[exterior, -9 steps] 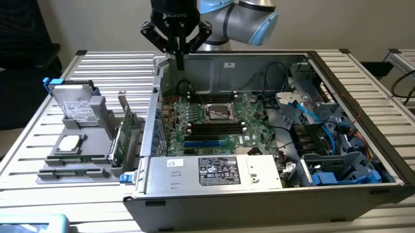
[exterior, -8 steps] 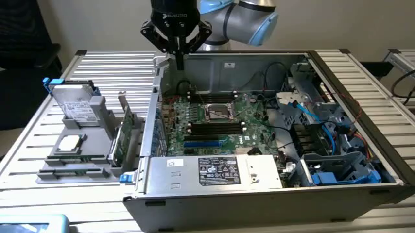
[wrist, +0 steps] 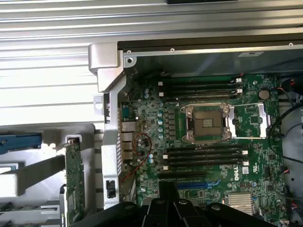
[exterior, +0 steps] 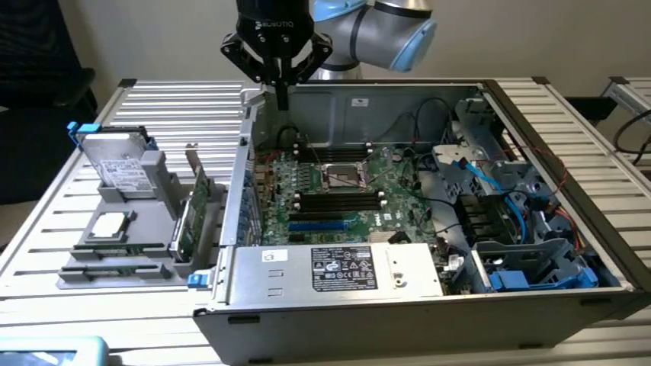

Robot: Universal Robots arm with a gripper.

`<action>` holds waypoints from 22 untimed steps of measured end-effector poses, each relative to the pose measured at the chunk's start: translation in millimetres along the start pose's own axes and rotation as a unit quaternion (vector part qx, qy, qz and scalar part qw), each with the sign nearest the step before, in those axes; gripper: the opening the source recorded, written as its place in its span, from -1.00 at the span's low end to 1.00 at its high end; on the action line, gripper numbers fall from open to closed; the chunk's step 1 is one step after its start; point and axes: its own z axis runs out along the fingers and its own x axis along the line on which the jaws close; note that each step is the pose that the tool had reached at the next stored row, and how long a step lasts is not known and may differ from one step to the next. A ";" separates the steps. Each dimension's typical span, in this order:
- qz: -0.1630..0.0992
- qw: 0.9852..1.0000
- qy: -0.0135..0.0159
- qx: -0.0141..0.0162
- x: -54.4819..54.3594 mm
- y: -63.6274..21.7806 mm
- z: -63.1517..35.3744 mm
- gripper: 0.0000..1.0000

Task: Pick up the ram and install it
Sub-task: 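Reach for the ram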

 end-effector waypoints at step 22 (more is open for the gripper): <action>0.001 1.000 0.000 0.000 23.0 -19.6 -0.9 -0.79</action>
